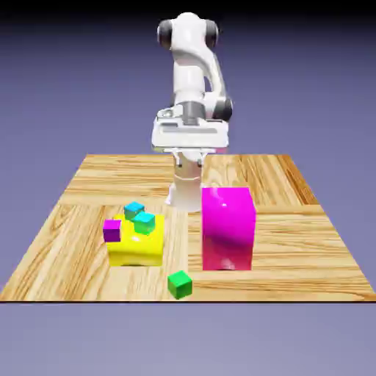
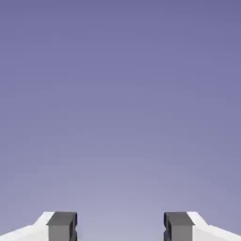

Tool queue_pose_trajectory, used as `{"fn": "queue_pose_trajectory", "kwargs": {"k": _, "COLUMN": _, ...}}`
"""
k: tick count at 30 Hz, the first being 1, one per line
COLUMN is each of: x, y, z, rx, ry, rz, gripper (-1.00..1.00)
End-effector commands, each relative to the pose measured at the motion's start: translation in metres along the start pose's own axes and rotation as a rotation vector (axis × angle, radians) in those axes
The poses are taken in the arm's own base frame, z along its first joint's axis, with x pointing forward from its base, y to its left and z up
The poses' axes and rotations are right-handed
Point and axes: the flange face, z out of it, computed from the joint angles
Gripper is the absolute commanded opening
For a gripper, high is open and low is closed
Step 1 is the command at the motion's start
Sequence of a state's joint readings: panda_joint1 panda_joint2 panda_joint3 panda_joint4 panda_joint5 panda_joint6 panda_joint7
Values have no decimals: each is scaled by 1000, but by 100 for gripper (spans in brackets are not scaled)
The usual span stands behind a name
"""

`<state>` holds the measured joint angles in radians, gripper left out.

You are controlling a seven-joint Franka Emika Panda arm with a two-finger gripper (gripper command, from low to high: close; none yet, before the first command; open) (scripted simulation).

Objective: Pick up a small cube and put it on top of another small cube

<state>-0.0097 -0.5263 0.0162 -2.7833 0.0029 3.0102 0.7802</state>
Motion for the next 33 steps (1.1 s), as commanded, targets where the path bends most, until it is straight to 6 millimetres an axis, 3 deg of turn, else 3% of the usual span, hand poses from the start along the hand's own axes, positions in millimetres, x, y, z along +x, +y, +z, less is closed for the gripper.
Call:
{"fn": "queue_pose_trajectory", "kwargs": {"k": 1, "x": 2, "y": 1, "z": 11, "rx": -32, "ry": -20, "rz": 35, "gripper": 0}}
{"fn": "queue_pose_trajectory", "kwargs": {"k": 9, "x": 12, "y": 16, "z": 101, "rx": -286, "ry": -170, "rz": 335, "gripper": 0}}
{"fn": "queue_pose_trajectory", "kwargs": {"k": 18, "x": 3, "y": 54, "z": 202, "rx": -575, "ry": -326, "rz": 700, "gripper": 0}}
{"fn": "queue_pose_trajectory", "kwargs": {"k": 25, "x": -16, "y": 91, "z": 273, "rx": -805, "ry": -445, "rz": 993, "gripper": 0}}
{"fn": "queue_pose_trajectory", "kwargs": {"k": 27, "x": -18, "y": 94, "z": 278, "rx": -824, "ry": -455, "rz": 1017, "gripper": 0}}
{"fn": "queue_pose_trajectory", "kwargs": {"k": 31, "x": -59, "y": 122, "z": 321, "rx": -824, "ry": -455, "rz": 1017, "gripper": 0}}
{"fn": "queue_pose_trajectory", "kwargs": {"k": 32, "x": -61, "y": 123, "z": 324, "rx": -824, "ry": -455, "rz": 1017, "gripper": 0}}
{"fn": "queue_pose_trajectory", "kwargs": {"k": 33, "x": -61, "y": 123, "z": 324, "rx": -824, "ry": -455, "rz": 1017, "gripper": -100}}
